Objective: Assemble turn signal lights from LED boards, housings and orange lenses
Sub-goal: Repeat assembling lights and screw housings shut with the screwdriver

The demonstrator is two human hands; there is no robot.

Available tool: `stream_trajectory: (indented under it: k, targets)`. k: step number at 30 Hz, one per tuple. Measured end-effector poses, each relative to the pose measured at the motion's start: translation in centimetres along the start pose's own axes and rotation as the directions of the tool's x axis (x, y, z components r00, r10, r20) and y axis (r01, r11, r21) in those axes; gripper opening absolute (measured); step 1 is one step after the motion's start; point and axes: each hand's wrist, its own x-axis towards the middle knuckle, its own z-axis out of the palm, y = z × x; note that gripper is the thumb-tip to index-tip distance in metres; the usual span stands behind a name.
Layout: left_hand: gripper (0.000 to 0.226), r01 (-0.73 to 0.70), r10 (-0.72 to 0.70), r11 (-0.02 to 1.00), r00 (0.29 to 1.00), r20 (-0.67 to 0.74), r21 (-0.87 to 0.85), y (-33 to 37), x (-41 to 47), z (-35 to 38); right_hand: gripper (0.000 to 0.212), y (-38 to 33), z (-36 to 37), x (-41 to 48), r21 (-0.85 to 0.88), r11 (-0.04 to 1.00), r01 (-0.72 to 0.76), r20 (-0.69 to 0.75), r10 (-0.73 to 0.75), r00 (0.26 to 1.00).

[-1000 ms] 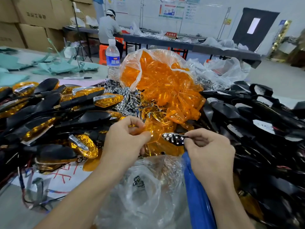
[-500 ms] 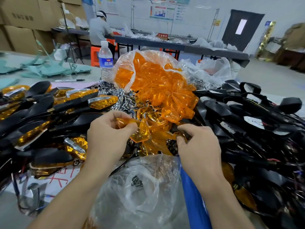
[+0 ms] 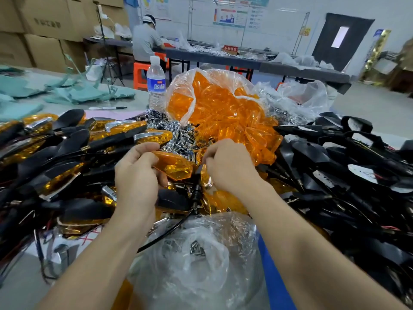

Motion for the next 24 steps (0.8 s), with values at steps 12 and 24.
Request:
stream_trajectory:
  k: [12,24]
  targets:
    - [0.037,-0.027,0.012,0.992,0.992,0.122,0.123,-0.4,0.1,0.2,0.067,-0.7,4.4,8.2,-0.311,0.915,0.257,0.433,-0.104,0.895]
    - [0.021,-0.044,0.018,0.994,0.972,0.234,0.105,-0.8,0.2,-0.1,0.014,0.3,3.3,6.5,-0.417,0.871,0.261,0.387,-0.09,0.918]
